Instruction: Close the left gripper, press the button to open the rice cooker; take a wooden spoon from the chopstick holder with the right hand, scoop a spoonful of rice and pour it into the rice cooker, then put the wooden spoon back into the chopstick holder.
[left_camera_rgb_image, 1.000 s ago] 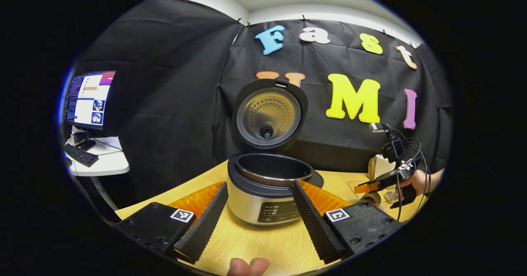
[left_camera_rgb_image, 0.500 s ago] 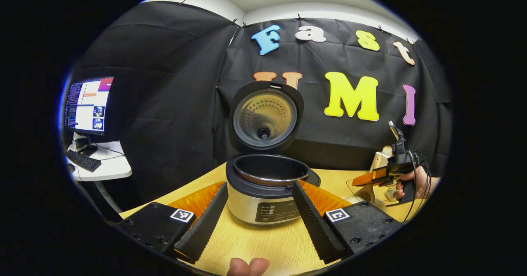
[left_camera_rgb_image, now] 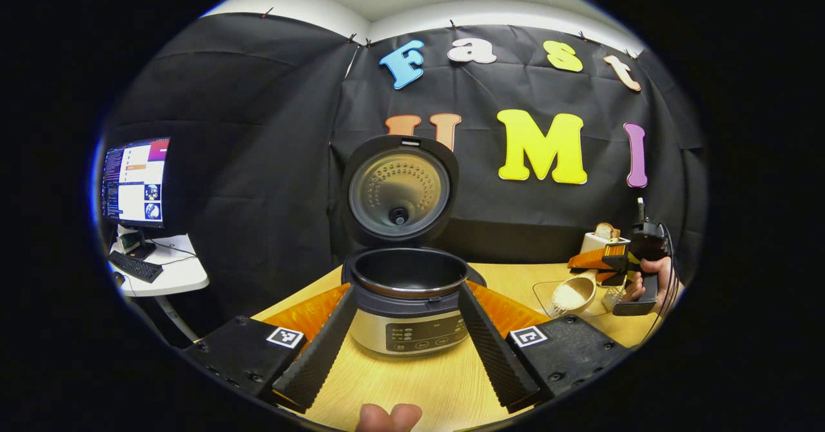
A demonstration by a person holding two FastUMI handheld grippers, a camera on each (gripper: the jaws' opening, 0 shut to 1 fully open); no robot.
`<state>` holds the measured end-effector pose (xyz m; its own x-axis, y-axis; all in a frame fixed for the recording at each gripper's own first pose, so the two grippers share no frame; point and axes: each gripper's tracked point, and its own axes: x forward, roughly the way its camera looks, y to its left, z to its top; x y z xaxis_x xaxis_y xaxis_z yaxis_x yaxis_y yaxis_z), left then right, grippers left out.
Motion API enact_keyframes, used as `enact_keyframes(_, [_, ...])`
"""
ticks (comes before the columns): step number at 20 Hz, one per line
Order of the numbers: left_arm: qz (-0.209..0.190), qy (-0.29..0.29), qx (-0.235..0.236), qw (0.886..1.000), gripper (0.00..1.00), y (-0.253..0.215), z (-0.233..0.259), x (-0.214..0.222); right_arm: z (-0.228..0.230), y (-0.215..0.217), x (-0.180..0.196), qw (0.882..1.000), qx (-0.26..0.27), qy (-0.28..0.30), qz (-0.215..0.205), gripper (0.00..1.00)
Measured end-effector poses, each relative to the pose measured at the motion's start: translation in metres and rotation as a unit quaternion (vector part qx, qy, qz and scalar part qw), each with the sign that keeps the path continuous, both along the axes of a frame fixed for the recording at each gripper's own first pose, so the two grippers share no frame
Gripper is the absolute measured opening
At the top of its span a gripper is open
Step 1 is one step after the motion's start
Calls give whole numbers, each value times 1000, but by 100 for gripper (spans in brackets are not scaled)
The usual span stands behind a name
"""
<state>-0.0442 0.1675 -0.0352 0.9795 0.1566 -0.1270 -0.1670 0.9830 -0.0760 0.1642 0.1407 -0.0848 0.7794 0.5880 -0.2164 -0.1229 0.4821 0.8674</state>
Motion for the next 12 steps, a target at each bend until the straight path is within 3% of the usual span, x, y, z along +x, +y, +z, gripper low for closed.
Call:
enact_keyframes(8, [6, -7, 15, 1000, 100, -6, 7, -2, 28, 0, -3, 994, 105, 0, -15, 7])
enact_keyframes(11, [15, -4, 12, 1000, 100, 4, 1, -5, 38, 28, -5, 992, 127, 5, -3, 2])
enact_keyframes(12, [16, -2, 9, 1000, 93, 6, 0, -6, 41, 38, -4, 990, 137, 10, 2, 3])
